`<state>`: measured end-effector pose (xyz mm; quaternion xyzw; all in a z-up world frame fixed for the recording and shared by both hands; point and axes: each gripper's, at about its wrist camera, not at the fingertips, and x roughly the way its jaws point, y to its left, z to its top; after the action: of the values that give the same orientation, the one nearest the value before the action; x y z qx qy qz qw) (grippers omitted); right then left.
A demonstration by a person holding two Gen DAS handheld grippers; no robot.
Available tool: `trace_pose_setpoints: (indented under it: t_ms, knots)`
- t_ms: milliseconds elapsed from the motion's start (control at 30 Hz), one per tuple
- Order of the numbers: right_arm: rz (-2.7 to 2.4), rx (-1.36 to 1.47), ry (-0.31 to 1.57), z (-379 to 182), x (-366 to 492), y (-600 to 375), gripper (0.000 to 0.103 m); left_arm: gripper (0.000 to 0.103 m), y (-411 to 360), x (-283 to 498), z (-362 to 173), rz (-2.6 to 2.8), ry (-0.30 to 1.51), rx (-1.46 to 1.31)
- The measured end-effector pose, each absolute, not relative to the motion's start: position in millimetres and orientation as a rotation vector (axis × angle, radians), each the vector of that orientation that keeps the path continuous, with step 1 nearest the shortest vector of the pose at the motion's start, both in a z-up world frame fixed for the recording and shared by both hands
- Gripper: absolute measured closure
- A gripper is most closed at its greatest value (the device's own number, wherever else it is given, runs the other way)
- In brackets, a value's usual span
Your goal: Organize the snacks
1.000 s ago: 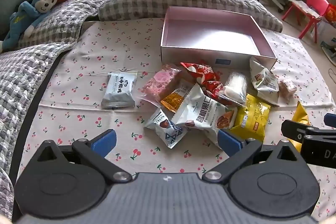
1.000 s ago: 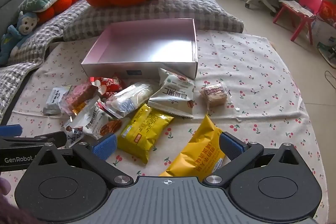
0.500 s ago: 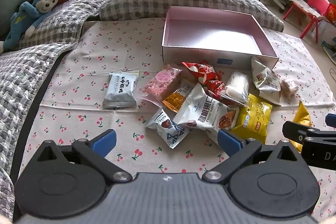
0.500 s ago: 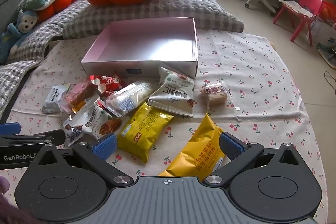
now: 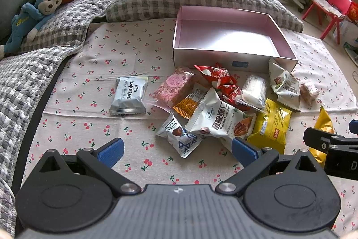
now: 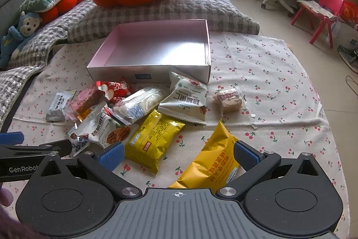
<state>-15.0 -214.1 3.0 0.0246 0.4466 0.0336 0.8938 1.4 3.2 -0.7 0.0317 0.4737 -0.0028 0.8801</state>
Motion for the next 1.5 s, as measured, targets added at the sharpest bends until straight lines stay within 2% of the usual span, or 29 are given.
trace_pose_setpoints:
  t_ms: [1100,1500]
  knots:
    - [0.074,0.055,0.927,3.9,-14.6,-213.6,0.000,0.000,2.0,2.6,1.3,0.005,0.983,0.074]
    - [0.066,-0.052,0.862,19.5,-8.7,-210.1,0.000,0.000,3.1,11.1,9.0,-0.013,0.956,0.069]
